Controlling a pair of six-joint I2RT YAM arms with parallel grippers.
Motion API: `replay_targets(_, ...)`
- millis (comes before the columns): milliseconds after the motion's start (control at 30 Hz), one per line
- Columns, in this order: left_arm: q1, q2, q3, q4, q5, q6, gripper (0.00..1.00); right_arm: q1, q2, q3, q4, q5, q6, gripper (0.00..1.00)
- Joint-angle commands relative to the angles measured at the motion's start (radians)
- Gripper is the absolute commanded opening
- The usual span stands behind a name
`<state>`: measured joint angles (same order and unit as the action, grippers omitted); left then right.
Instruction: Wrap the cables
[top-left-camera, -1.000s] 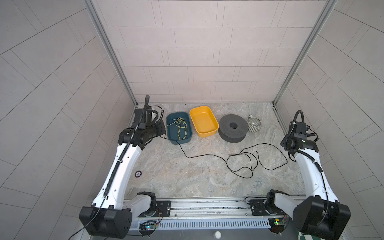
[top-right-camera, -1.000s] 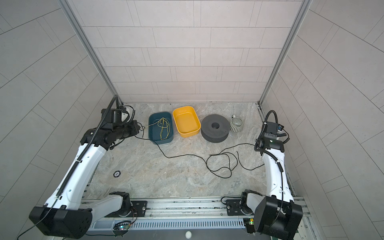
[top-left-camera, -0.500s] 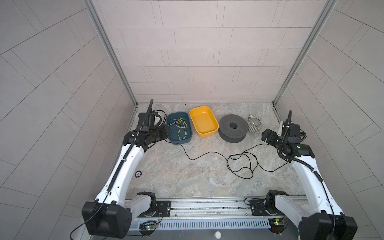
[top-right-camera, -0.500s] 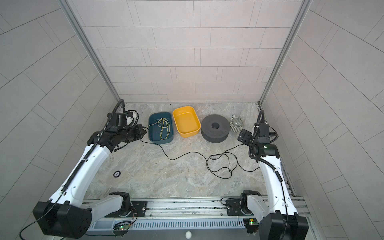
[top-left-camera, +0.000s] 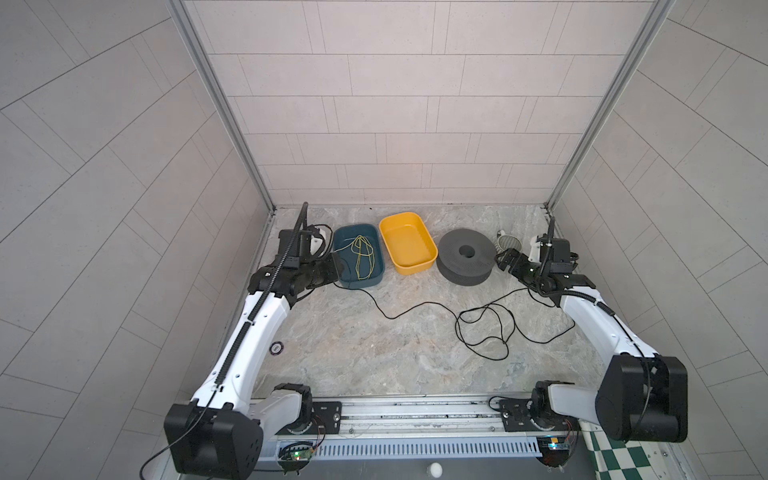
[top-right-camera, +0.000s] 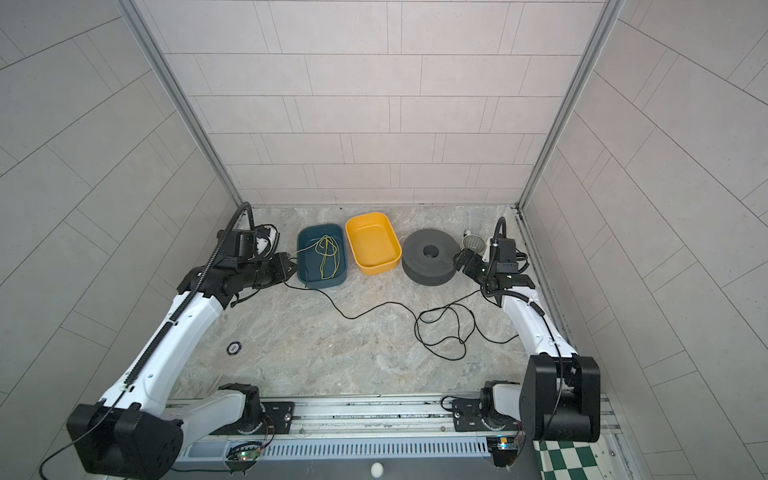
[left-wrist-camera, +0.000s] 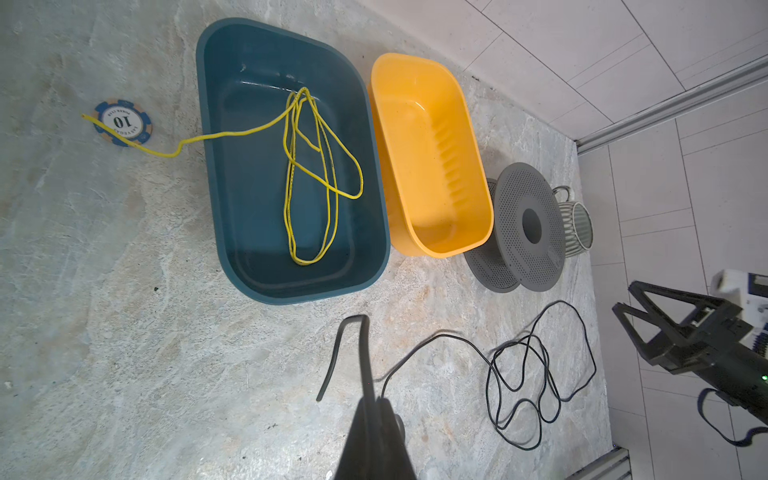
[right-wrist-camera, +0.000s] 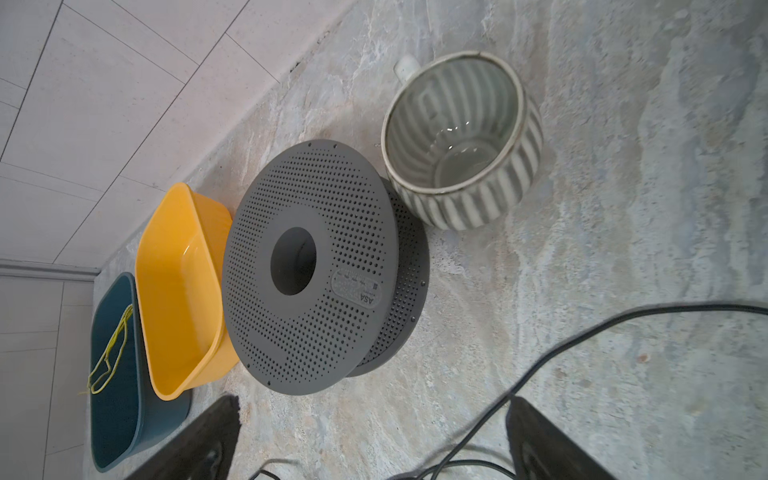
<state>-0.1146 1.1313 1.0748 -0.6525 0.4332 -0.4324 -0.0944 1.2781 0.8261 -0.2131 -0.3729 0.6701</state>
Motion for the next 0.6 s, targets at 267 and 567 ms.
replay_targets(267,-0.004,-0.033,0.013,-0.047,0.016,0.007,0.00,0.004,0.168,-0.046,0.238,-0.149,0.136,0.86)
replay_targets(567,-0.005,-0.043,-0.001,-0.063,0.042,-0.002,0.00,0.022,0.323,-0.057,0.485,-0.205,0.258,0.79)
